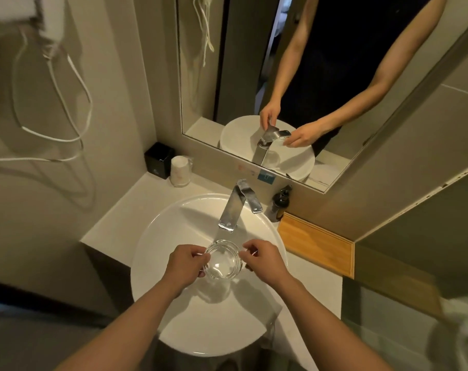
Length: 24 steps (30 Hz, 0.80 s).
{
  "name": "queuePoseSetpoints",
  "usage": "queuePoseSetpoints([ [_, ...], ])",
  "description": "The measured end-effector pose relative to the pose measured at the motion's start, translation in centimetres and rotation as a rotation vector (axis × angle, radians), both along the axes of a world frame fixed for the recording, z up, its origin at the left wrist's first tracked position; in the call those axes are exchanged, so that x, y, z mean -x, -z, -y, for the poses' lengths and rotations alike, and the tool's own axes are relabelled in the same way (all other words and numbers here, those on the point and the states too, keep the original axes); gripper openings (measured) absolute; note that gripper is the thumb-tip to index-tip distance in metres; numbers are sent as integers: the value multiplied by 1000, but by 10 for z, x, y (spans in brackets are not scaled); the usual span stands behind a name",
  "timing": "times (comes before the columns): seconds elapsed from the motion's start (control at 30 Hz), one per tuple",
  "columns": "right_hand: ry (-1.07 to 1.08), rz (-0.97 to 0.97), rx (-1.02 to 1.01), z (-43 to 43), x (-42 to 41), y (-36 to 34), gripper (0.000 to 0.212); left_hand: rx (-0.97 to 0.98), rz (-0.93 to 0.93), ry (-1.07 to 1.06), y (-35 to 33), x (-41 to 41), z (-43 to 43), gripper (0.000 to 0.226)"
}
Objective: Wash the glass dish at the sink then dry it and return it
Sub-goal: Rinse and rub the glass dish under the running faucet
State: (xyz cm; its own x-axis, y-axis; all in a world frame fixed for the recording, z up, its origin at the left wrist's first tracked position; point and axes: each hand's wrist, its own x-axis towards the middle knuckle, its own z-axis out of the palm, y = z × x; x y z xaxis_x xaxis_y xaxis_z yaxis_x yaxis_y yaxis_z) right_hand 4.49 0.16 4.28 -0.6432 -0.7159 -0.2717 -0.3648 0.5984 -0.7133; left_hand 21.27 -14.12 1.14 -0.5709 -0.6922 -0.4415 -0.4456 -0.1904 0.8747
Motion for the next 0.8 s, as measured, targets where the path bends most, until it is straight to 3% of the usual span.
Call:
queuePoseSetpoints([
  [0.17, 84, -363, 154, -4, 18, -21, 36, -13, 3, -14, 4, -1, 8, 13],
  [0.3, -107, -570, 251, 7, 33, -39, 43, -16, 9, -1, 8, 0, 14, 16],
  [0.4, -220, -639, 176, 20, 40, -38, 38, -23, 19, -12, 9, 2, 18, 14],
  [0.73, -305, -809, 73, 32, 54, -39, 24, -47, 45, -51, 18, 8, 30, 8],
  [0.8, -288, -732, 81, 37, 57, -43, 31, -55, 37, -56, 18, 10, 32, 8],
])
